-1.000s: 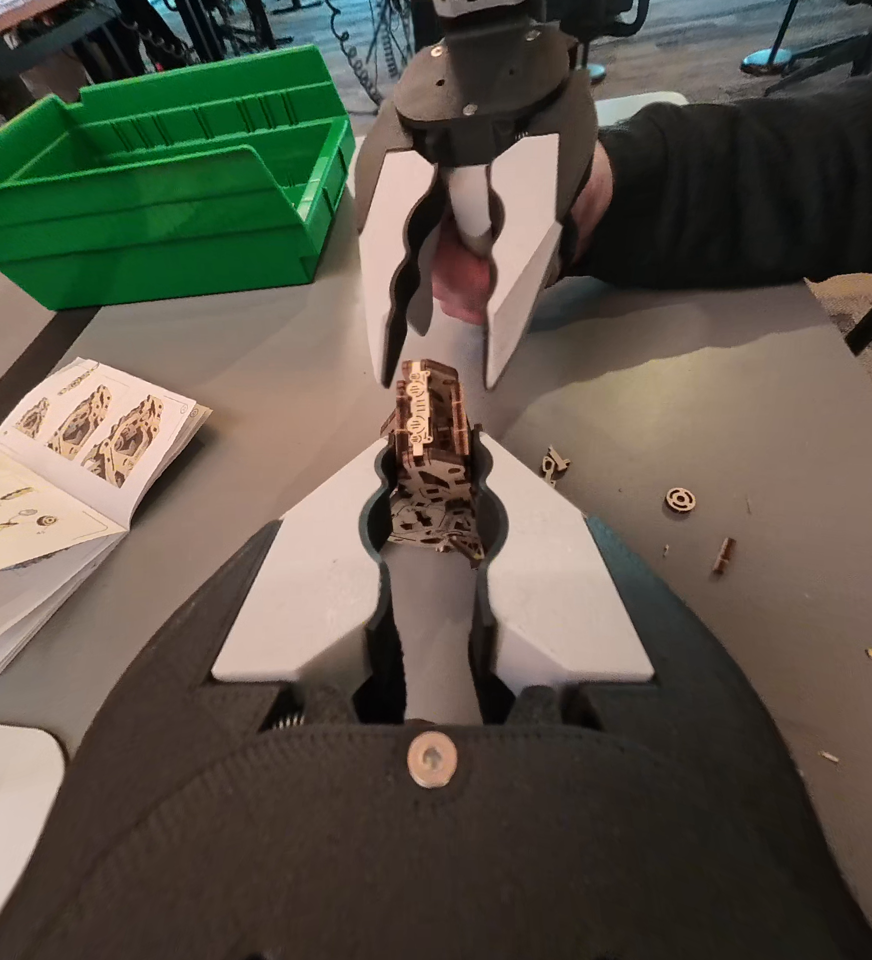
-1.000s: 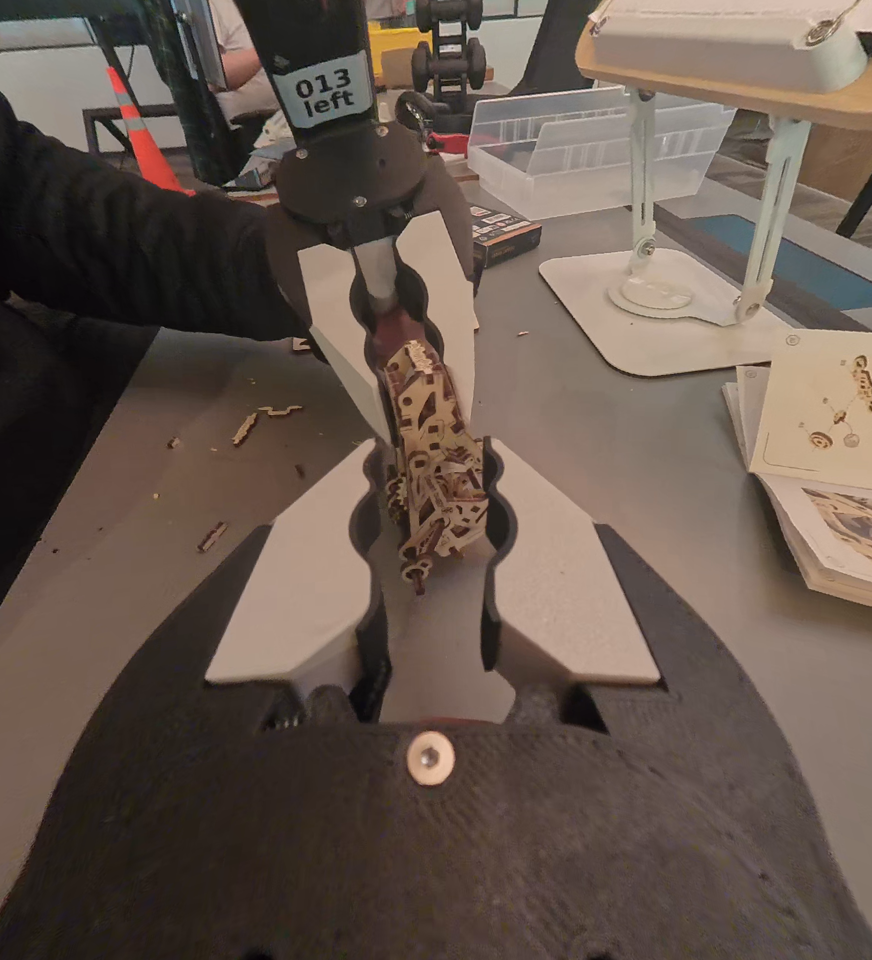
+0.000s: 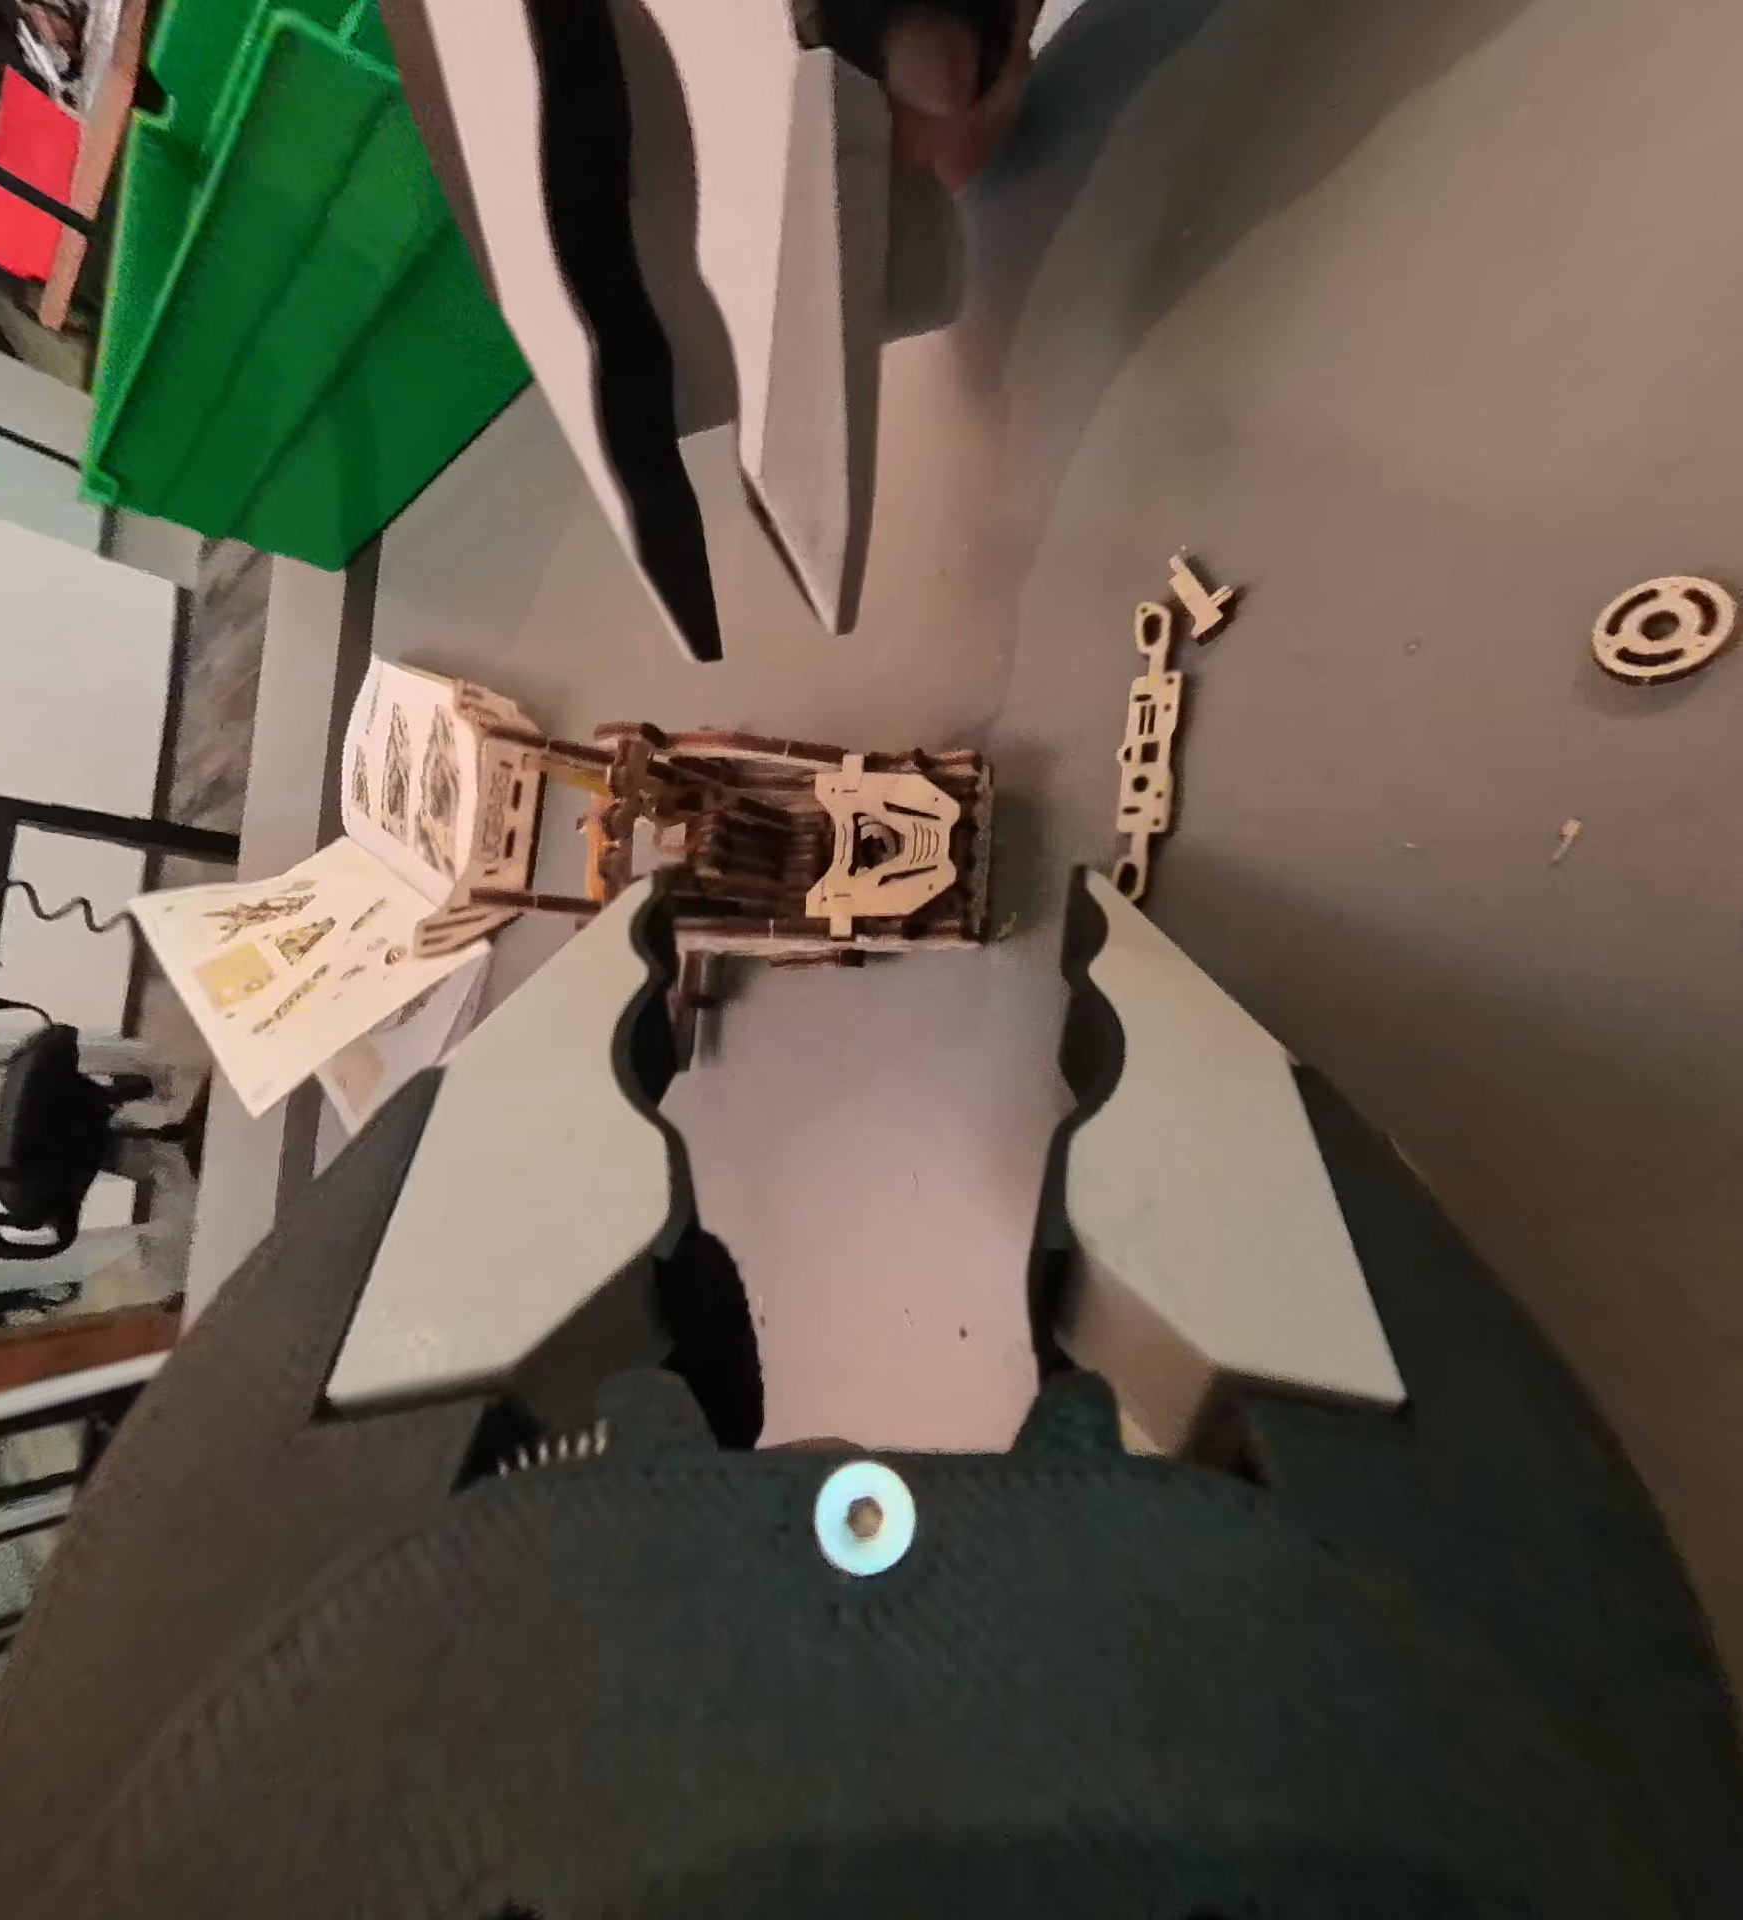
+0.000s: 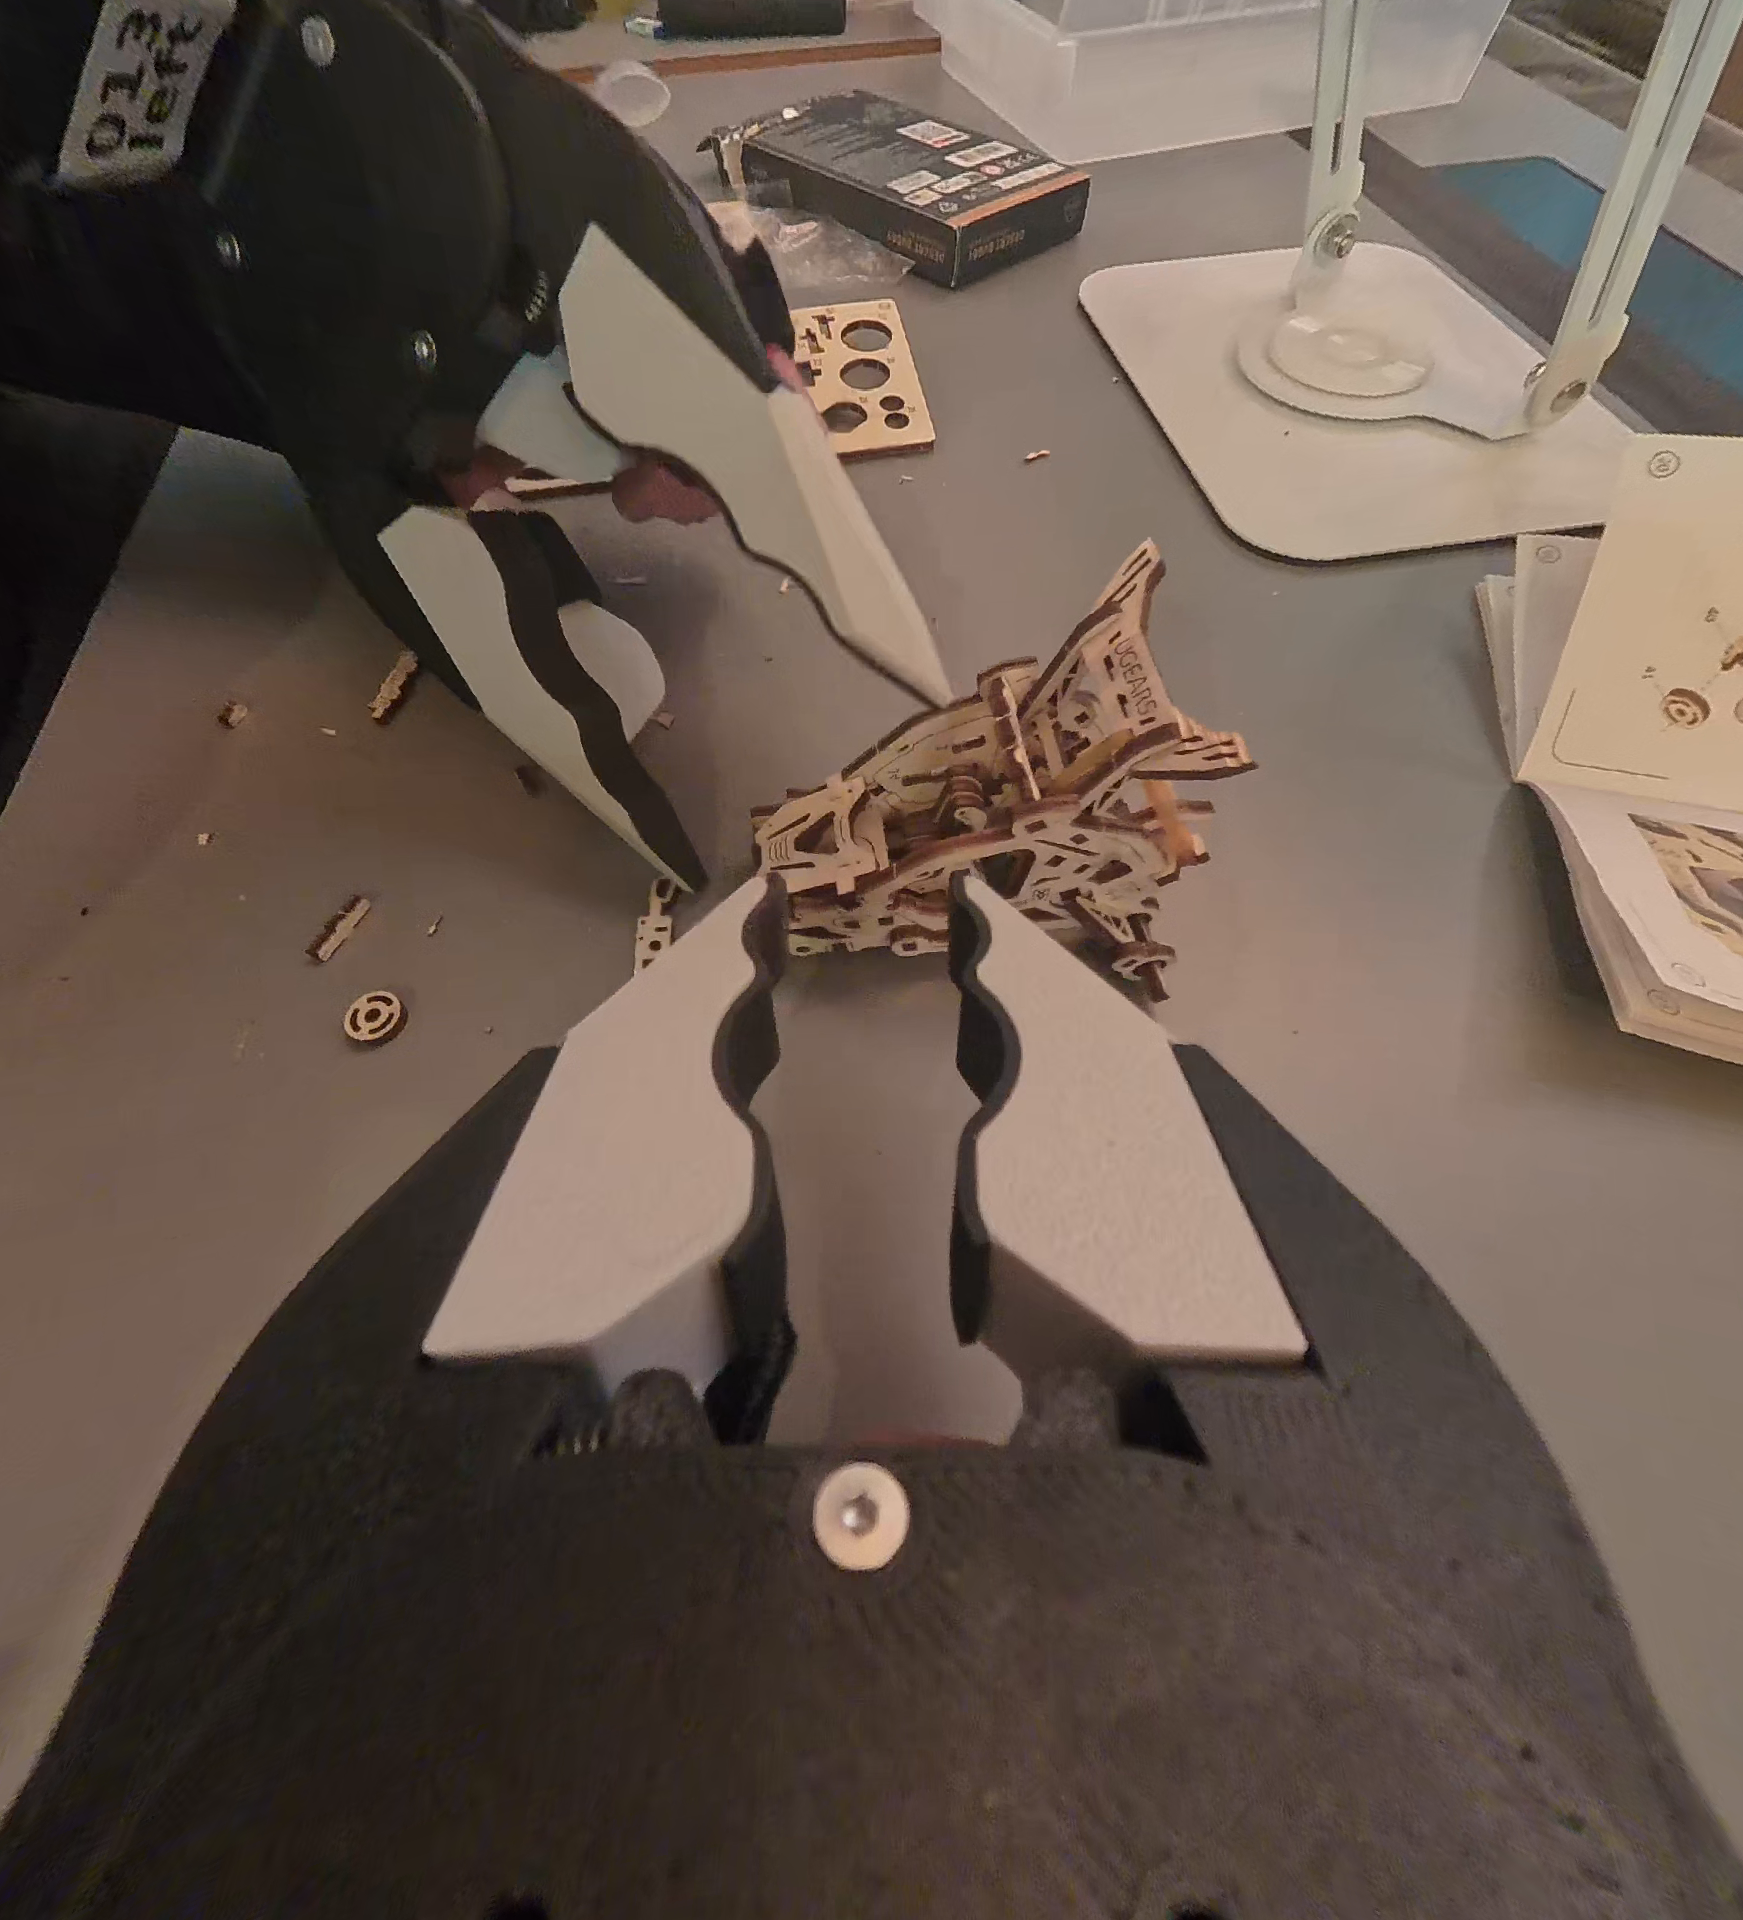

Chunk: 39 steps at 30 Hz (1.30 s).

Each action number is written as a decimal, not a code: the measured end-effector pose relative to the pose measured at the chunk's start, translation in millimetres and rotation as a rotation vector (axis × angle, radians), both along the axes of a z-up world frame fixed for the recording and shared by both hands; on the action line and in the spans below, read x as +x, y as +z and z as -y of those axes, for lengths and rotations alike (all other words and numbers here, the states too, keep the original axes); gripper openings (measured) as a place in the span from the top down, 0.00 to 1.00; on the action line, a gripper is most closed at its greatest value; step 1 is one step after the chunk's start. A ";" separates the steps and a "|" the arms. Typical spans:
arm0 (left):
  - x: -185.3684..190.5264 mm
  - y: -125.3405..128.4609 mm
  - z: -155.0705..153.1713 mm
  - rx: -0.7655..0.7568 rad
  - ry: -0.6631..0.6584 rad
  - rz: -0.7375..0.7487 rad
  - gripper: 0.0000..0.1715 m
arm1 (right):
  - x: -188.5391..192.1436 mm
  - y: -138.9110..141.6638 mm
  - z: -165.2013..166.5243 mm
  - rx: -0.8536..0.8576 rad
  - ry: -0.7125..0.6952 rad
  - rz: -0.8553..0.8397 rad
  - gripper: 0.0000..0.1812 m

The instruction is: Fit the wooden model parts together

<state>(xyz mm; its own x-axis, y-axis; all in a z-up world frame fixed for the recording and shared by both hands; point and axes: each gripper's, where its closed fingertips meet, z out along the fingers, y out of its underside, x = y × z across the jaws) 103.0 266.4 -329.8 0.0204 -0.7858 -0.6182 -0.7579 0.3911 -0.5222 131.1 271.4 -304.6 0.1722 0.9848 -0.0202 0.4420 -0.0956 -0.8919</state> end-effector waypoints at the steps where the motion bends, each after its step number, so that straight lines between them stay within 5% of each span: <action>1: -2.9 0.2 1.0 -0.024 0.012 0.007 0.57 | 0.2 -1.4 0.1 -0.003 0.000 0.008 0.84; 20: -9.5 0.2 -5.9 -0.296 0.159 0.167 0.74 | -8.2 -25.9 -3.6 -0.023 -0.044 0.149 0.85; 31: -7.7 -1.1 3.2 -0.326 0.206 0.200 0.70 | -7.0 -26.8 -11.5 -0.038 -0.102 0.151 0.87; 39: 0.1 -6.1 9.8 -0.512 0.240 0.219 0.65 | -19.4 -23.9 -14.8 -0.154 -0.150 0.112 0.74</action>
